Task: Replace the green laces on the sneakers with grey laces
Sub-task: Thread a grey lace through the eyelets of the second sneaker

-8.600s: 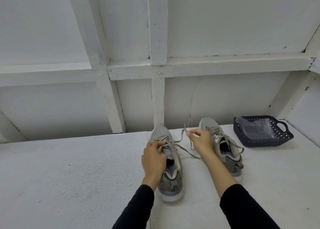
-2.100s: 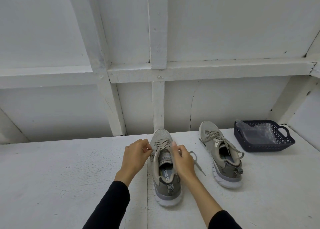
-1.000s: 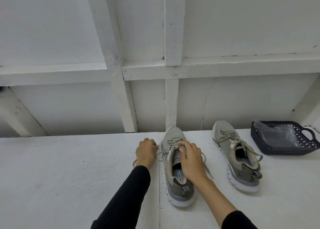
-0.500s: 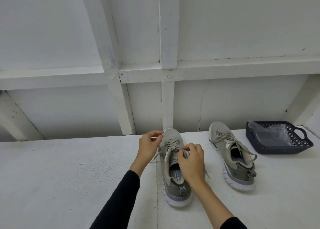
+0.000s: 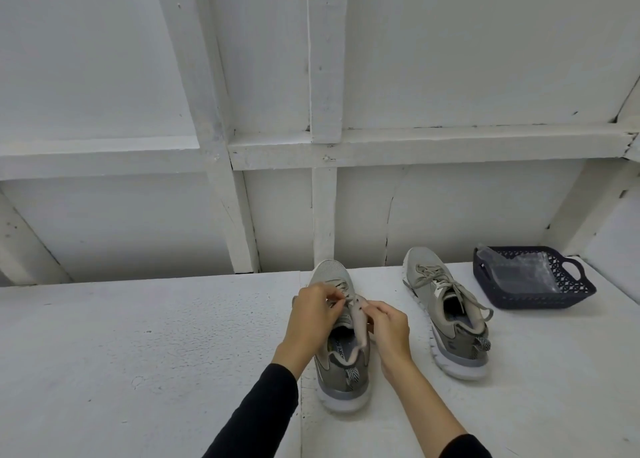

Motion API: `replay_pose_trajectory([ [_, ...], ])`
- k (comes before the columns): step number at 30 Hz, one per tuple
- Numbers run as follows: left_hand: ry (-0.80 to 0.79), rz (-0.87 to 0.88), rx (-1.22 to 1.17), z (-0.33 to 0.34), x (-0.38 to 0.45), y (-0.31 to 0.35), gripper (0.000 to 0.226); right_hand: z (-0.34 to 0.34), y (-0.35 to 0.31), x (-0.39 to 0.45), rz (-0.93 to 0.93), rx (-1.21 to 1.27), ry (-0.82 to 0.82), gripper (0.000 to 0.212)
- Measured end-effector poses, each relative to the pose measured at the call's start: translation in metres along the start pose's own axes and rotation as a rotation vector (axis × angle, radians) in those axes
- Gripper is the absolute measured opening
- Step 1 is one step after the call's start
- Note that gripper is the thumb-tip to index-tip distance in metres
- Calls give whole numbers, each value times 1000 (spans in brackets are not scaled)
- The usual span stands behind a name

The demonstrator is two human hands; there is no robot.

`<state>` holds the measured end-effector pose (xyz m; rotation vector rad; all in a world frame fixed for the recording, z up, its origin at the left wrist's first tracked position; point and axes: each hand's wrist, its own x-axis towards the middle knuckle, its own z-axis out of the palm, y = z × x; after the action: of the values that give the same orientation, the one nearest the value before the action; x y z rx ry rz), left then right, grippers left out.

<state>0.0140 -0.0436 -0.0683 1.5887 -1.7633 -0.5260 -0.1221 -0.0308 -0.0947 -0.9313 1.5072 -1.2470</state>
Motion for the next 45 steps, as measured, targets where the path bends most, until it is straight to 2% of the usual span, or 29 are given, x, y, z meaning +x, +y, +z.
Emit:
replay_pose_trajectory([
  [8, 1, 76, 59, 4, -9, 8, 14, -2, 6, -2, -38, 74, -54, 14],
  [21, 21, 192, 297, 1, -6, 19, 21, 2, 5, -5, -157, -102, -18, 24],
  [25, 62, 200, 359, 3, -3, 17, 20, 7, 4, -8, -238, -172, 1, 21],
  [28, 69, 228, 376, 4, -3, 17, 29, 9, 6, -9, -268, -194, -12, 20],
  [33, 4, 244, 425, 3, 2, 11, 20, 8, 7, -6, -287, -223, -25, 22],
  [35, -19, 183, 347, 1, 1, 12, 19, 7, 6, -5, -267, -209, -22, 22],
  [39, 24, -88, 47, -2, 1, 14, 14, 5, 4, -4, -239, -180, -28, 25],
  [45, 78, -176, 11, 7, -3, 19, 20, 5, 8, -4, -241, -120, -16, 27],
])
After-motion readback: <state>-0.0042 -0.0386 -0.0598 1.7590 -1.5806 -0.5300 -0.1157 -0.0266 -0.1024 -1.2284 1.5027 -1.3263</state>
